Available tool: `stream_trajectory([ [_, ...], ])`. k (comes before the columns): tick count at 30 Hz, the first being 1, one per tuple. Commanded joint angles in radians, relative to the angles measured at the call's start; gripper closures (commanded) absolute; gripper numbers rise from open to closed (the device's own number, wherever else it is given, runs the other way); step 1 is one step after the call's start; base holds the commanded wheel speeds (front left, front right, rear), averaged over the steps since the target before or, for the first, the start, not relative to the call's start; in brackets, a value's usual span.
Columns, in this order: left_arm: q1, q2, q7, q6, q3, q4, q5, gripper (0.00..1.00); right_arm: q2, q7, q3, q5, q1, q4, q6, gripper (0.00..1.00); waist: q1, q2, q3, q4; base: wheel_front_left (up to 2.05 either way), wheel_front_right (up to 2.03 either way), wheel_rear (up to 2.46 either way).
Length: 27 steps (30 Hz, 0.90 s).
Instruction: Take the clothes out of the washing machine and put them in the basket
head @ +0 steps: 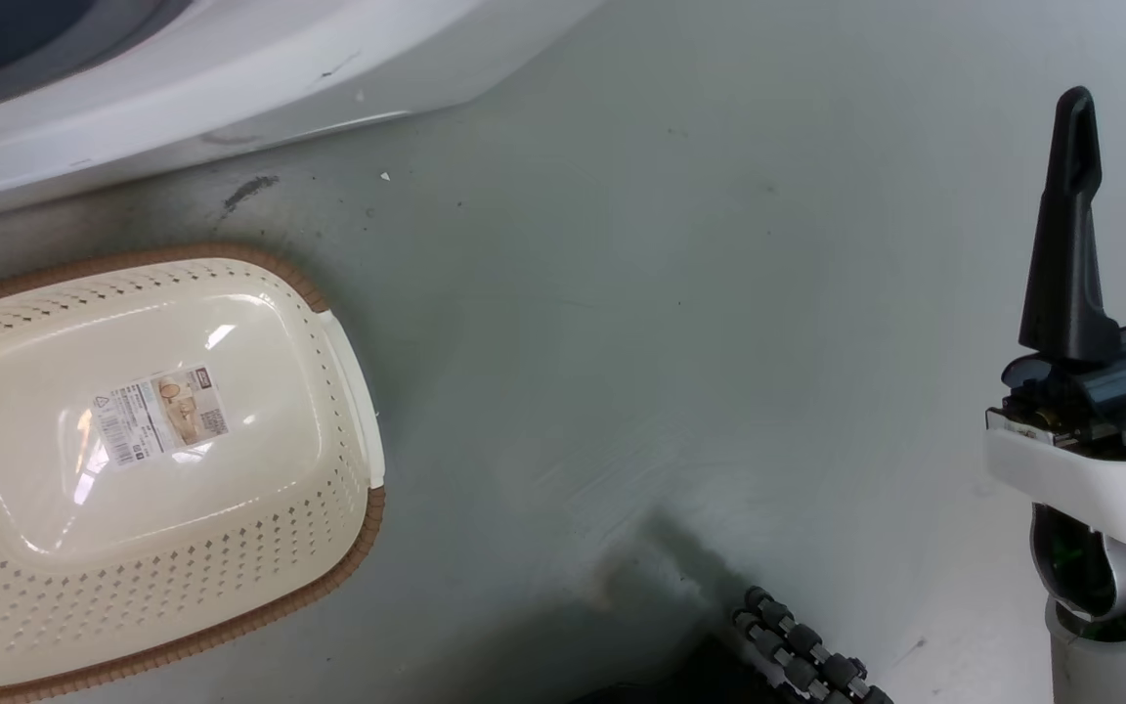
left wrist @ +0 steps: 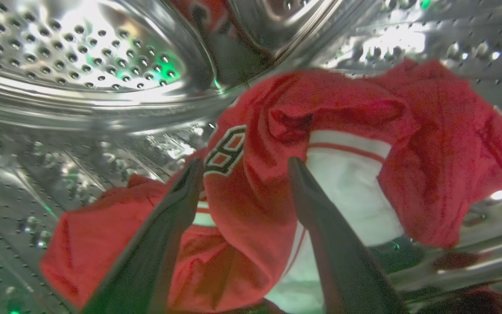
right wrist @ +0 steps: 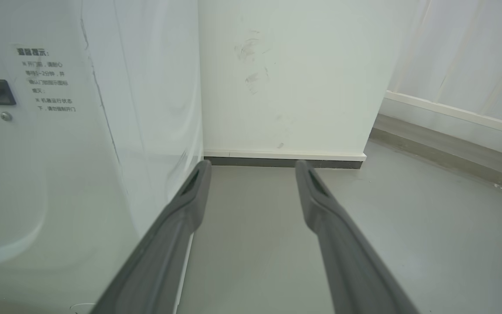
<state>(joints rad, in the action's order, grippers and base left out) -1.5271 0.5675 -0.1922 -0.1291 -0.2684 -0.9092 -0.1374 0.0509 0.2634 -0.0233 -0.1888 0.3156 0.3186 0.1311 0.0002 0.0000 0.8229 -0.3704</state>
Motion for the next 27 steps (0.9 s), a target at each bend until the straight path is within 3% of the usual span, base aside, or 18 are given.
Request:
stream_trajectory([
  [1, -0.027, 0.008, -0.031, 0.000, -0.024, -0.006, -0.011, 0.00, -0.001, 0.002, -0.002, -0.006, 0.021, 0.008, -0.001, 0.00, -0.0002, 0.0000, 0.022, -0.014, 0.00, 0.00, 0.00],
  [9, -0.233, 0.053, -0.349, 0.000, -0.212, -0.060, -0.129, 0.00, -0.001, 0.002, -0.016, -0.039, 0.032, 0.042, -0.001, 0.00, -0.0002, 0.0000, 0.095, -0.025, 0.00, 0.00, 0.00],
  [14, -0.331, 0.059, -0.490, 0.000, -0.295, -0.086, -0.159, 0.00, -0.001, 0.002, -0.024, -0.061, 0.031, 0.050, -0.001, 0.00, -0.0002, 0.0000, 0.128, -0.039, 0.00, 0.00, 0.00],
  [20, -0.368, 0.064, -0.551, 0.000, -0.343, -0.124, -0.182, 0.00, -0.001, 0.002, -0.019, -0.077, 0.033, 0.055, -0.001, 0.00, -0.0002, 0.0000, 0.147, -0.041, 0.00, 0.00, 0.00],
  [27, -0.376, 0.050, -0.543, 0.000, -0.371, -0.166, -0.192, 0.00, -0.001, 0.002, -0.001, -0.088, 0.037, 0.056, -0.001, 0.00, -0.0002, 0.0000, 0.159, -0.037, 0.00, 0.00, 0.00],
])
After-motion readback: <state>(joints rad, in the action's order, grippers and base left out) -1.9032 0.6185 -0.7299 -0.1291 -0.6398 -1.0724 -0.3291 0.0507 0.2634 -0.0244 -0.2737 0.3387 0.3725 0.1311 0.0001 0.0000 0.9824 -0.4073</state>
